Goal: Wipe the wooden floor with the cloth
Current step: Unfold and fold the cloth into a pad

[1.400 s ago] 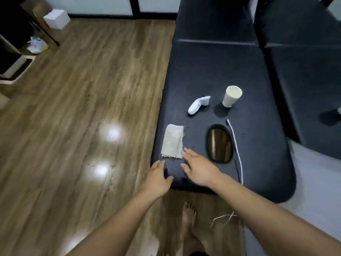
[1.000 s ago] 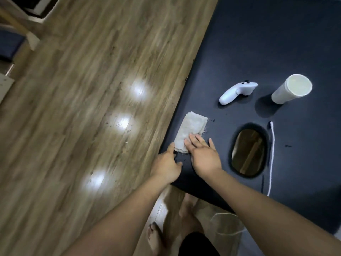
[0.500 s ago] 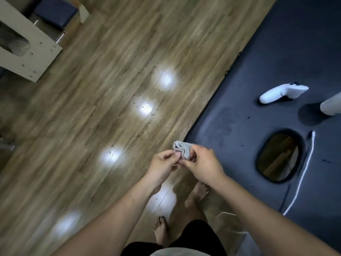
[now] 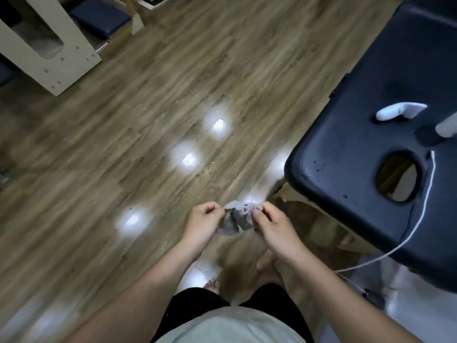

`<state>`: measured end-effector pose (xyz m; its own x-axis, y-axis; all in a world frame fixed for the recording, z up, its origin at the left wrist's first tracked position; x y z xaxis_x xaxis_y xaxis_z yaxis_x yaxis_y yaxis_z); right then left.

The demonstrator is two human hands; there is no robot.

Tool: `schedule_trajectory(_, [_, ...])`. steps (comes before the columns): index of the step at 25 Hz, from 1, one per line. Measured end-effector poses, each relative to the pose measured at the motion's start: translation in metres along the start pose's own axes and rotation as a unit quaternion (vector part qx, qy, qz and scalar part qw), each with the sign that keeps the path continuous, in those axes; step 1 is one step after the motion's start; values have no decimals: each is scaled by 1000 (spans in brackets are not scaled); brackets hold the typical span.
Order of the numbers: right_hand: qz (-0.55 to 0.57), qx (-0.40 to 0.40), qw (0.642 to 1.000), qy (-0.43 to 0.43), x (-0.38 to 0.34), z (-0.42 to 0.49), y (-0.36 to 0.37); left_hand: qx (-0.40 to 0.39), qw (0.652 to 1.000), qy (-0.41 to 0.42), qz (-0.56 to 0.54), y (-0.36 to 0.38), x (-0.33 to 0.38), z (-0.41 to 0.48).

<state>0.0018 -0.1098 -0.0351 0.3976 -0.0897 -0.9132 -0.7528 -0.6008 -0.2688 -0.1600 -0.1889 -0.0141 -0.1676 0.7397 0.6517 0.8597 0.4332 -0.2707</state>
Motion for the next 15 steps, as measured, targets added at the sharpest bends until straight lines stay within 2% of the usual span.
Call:
schedule_trajectory(3, [125,132,978,101,13,-60,43,-45,999,10,-8,-39,-38,-30])
schedule_trajectory(5, [194,169,956,138,18,-101,77,-63,998,4,-27,-63,-67,-55])
schedule_trajectory(7, [185,147,962,135,14,-133,105,-86,995,10,-43,-77,-91,-72])
schedule_trajectory(10, [104,98,984,107,7,-169,135,-106,993,35,-34,-88,-124,-82])
schedule_trajectory(14, [104,57,989,87,15,-214,158,-145,987,64,-7,-86,-157,-103])
schedule_trajectory(15, [62,53,993,89,25,-224,159,-152,986,70,3,-87,-165,-110])
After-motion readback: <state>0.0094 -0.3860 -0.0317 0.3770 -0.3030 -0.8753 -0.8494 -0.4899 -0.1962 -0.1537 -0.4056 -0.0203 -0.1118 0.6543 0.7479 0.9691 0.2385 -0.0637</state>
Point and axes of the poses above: each hand's wrist, its own z-axis towards the middle knuckle, its own y-axis out of the palm, x = y × z, the point moved 8 cm from there along z, towards the middle knuckle, and after that the axes turned 9 degrees about -y, right-handed, at the moved point
